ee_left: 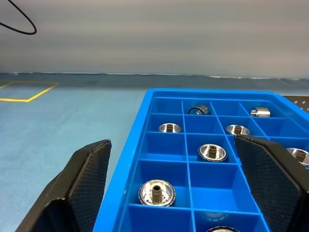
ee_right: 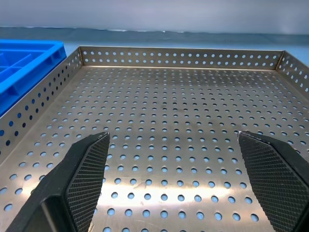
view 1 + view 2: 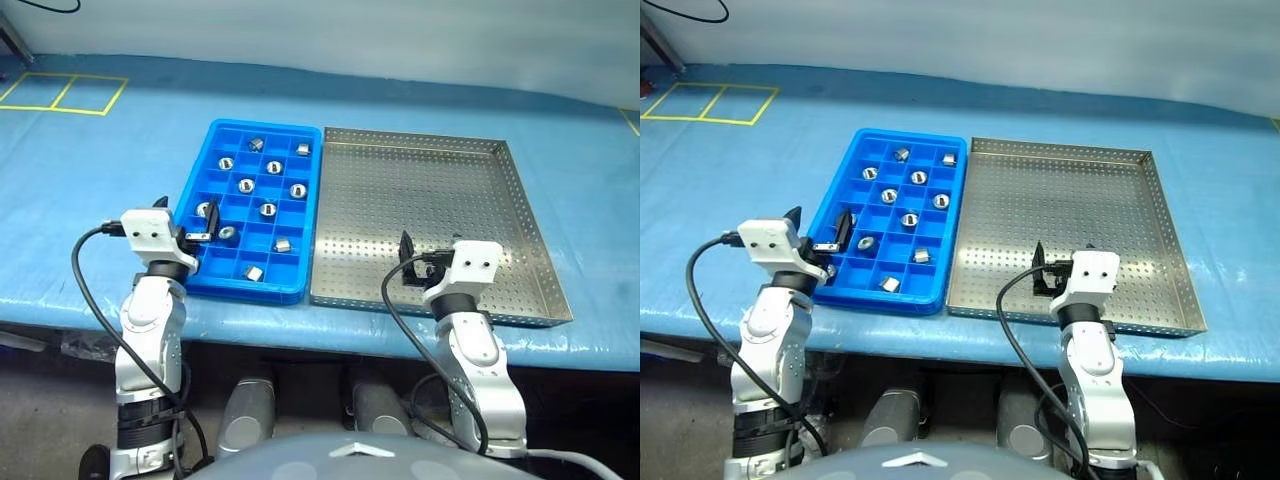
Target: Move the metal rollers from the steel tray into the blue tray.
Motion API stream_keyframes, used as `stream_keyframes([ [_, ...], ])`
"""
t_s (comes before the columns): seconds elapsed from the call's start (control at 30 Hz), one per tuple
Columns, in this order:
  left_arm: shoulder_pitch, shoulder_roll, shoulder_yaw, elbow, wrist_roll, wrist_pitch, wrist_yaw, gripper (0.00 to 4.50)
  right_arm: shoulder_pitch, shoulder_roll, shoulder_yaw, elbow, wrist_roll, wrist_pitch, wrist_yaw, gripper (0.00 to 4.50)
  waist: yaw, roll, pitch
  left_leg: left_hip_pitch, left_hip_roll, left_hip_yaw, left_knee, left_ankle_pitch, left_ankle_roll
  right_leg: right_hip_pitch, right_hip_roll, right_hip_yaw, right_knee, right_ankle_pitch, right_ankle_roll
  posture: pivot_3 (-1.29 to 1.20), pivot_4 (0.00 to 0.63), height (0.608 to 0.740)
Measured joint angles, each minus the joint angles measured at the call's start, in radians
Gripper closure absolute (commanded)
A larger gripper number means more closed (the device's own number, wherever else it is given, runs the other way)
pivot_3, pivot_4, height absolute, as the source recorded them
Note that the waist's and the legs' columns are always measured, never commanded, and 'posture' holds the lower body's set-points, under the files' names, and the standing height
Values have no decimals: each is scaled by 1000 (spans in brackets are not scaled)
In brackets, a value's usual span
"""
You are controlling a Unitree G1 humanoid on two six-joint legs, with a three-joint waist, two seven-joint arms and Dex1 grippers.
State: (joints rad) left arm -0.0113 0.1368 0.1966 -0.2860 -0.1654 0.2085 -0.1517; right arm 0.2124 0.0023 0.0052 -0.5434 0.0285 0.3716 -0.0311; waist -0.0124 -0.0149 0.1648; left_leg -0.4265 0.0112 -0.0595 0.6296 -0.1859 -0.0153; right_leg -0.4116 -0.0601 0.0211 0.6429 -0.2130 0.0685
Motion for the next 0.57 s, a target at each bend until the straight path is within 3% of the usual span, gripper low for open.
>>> stream_keyframes([
  [0.57,0,6,-24,12,6,0,-3,49,0,-5,15,24,-19,-1,2,0,-1,0,0,-1,0,0,0,0,0,-1,0,0,0,0,0,-1,150,740],
])
